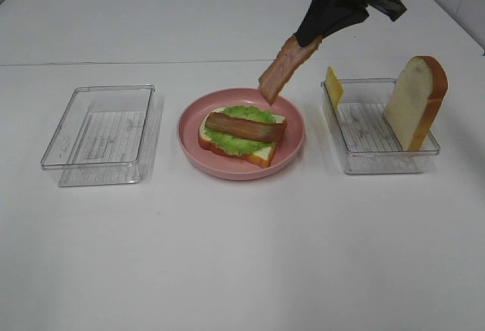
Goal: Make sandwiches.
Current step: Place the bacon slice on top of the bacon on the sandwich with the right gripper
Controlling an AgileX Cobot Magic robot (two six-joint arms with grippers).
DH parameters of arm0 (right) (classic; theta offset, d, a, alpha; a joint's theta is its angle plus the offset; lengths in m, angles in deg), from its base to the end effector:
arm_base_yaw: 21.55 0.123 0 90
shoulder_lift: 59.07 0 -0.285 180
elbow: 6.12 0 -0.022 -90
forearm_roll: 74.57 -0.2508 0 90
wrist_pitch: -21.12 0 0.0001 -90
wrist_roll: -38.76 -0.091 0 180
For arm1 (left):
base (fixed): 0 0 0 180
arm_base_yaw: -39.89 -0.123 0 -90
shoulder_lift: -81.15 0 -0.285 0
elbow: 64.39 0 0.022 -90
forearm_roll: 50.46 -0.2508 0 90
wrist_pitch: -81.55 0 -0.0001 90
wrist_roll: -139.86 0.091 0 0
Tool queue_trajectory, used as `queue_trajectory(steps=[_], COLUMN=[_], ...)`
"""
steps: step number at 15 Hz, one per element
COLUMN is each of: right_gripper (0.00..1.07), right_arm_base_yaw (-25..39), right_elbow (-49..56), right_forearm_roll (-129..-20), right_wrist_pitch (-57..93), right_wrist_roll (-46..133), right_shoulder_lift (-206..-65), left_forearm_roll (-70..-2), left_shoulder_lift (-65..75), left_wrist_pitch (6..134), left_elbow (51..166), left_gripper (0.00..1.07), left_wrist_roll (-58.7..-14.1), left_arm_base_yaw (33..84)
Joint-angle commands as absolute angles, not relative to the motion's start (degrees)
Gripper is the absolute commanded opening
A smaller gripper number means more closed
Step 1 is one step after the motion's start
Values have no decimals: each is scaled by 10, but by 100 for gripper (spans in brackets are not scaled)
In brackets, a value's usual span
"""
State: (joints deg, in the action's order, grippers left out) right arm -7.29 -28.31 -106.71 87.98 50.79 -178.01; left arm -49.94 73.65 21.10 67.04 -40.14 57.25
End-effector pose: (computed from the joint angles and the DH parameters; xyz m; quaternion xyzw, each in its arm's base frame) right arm 0.3928 0.1458 0.2902 -0.1468 0.9424 0.2701 0.1317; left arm -0.0053 0.0009 0.2777 0.1285 0.8407 -0.0839 0.5194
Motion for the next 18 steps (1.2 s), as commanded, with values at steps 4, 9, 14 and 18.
queue_trajectory(steps=[4,9,14,18], right_gripper=[0,0,0,0], right_arm_base_yaw=[-39,-33,-34,-34], right_elbow=[-284,-284,-284,-284], right_forearm_roll=[-1159,-1365,-1273,-1300], right_wrist_pitch=[788,764,723,732], right_wrist_roll=[537,645,572,574], right_shoulder_lift=[-1836,-1928,-1951,-1951], left_forearm_roll=[-499,-499,-499,-499], left_shoulder_lift=[748,748,748,748], left_wrist_pitch=[217,217,217,217], left_elbow=[669,669,669,669], left_gripper=[76,76,76,76], left_wrist_roll=[-401,-401,-401,-401], left_arm_base_yaw=[571,571,571,571])
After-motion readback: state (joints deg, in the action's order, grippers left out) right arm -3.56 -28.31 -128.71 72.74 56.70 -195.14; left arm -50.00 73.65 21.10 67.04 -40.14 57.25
